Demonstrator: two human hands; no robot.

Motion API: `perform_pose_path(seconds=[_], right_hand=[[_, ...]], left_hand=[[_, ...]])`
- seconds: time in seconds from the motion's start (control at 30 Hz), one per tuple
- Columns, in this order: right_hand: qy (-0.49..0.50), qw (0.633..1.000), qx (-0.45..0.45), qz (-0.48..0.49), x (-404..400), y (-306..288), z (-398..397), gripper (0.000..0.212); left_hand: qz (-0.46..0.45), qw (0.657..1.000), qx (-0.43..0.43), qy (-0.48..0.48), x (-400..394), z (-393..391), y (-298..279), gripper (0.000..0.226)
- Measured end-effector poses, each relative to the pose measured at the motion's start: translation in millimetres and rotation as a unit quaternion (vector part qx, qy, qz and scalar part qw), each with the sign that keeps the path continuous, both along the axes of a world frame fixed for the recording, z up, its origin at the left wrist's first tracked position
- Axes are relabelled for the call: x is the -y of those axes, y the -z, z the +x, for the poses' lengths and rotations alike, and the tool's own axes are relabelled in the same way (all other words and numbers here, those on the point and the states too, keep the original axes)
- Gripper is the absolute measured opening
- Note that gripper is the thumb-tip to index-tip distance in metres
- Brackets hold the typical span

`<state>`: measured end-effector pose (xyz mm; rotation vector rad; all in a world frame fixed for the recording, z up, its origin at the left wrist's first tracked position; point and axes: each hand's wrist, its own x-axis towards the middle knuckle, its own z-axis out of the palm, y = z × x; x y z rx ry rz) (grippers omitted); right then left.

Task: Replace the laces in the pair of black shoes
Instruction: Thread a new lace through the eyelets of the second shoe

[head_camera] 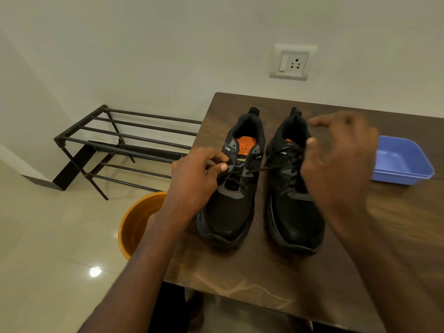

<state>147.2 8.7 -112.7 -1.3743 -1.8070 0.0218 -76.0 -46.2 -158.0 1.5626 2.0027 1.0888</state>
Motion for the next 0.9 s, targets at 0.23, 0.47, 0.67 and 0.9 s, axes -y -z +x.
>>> perform_pose_path(seconds=[0.23,0.47,0.67,0.9], right_hand=[[-0.139,0.962,0.129,-0.194,9.6,16.6,-34.5,0.005],[0.069,0.995,-0.046,-0.061,-6.6,-7.9,12.2,0.007],[-0.119,0.964,0.166,-0.171,17.1,4.7,-26.3,0.024],[0.005,0.985,0.058,-0.162,-2.5,0.8,-0.6,0.008]], left_hand=[[-0.001,0.999,-0.03,0.015,2.8,4.8,-4.1,0.011],[-0.007,0.999,-0.043,0.032,1.3,5.4,-6.1,0.01],[0.023,0.997,-0.051,0.047,1.9,4.6,-4.0,0.008],[0.021,0.998,-0.026,0.058,2.7,0.6,-0.9,0.014]])
